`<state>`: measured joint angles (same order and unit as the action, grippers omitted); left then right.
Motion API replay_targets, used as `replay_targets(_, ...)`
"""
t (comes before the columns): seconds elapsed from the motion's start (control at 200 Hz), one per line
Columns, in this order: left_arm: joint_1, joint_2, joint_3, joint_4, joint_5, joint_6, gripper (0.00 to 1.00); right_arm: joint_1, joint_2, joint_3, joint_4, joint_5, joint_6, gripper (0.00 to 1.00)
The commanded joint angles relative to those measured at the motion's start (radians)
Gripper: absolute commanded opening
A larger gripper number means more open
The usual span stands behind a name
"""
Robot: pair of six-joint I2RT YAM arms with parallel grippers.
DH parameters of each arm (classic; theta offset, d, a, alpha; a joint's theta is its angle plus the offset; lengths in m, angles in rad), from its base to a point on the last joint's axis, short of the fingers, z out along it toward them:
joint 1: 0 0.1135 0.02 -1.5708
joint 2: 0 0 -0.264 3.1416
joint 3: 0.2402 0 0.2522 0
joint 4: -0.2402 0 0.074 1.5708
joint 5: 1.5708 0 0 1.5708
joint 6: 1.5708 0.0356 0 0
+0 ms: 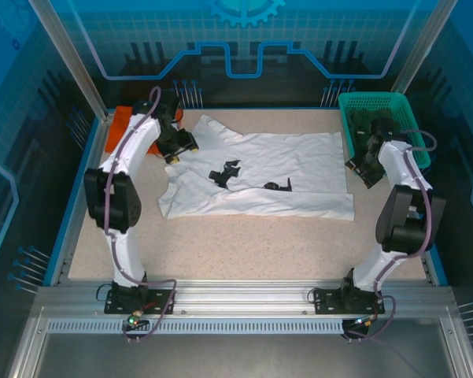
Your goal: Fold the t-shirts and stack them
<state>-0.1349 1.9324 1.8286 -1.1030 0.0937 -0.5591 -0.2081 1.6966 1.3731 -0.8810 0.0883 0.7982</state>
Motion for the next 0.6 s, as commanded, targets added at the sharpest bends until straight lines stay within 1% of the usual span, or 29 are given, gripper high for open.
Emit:
replay_targets(0.0, -0.044, -0.184, -0.188, 0.081, 0.013, -0.039, 0.58, 0.045, -0.146, -0.107, 0.051, -0.088, -0.042, 0.57)
replay_targets(0.075, -0.079, -0.263, -0.362, 0.152, 0.083, -0.075, 0.58, 0.092, -0.198, -0.189, 0.105, -0.151, -0.049, 0.53)
replay_targets(0.12, -0.096, -0.303, -0.454, 0.207, 0.13, -0.099, 0.57, 0.138, -0.214, -0.234, 0.141, -0.185, -0.053, 0.51)
replay_targets(0.155, -0.103, -0.323, -0.523, 0.241, 0.163, -0.115, 0.57, 0.179, -0.216, -0.259, 0.16, -0.197, -0.056, 0.5)
replay_targets(0.215, -0.112, -0.345, -0.612, 0.264, 0.185, -0.147, 0.56, 0.243, -0.197, -0.281, 0.171, -0.203, -0.056, 0.49)
replay_targets(0.27, -0.112, -0.367, -0.668, 0.255, 0.175, -0.159, 0.58, 0.287, -0.164, -0.287, 0.171, -0.213, -0.05, 0.47)
replay_targets(0.34, -0.108, -0.416, -0.724, 0.237, 0.097, -0.174, 0.67, 0.334, -0.127, -0.294, 0.182, -0.217, -0.041, 0.46)
replay_targets(0.365, -0.1, -0.436, -0.744, 0.242, 0.068, -0.183, 0.7, 0.35, -0.115, -0.295, 0.183, -0.217, -0.04, 0.46)
replay_targets(0.395, -0.083, -0.454, -0.771, 0.257, 0.059, -0.19, 0.71, 0.367, -0.099, -0.293, 0.184, -0.219, -0.044, 0.46)
replay_targets(0.49, 0.0, -0.468, -0.818, 0.302, 0.098, -0.195, 0.71, 0.409, -0.058, -0.285, 0.179, -0.217, -0.057, 0.47)
replay_targets(0.545, 0.037, -0.443, -0.808, 0.3, 0.117, -0.167, 0.71, 0.423, -0.038, -0.283, 0.167, -0.219, -0.059, 0.49)
replay_targets(0.595, 0.052, -0.422, -0.792, 0.292, 0.122, -0.128, 0.7, 0.433, -0.026, -0.282, 0.157, -0.219, -0.058, 0.5)
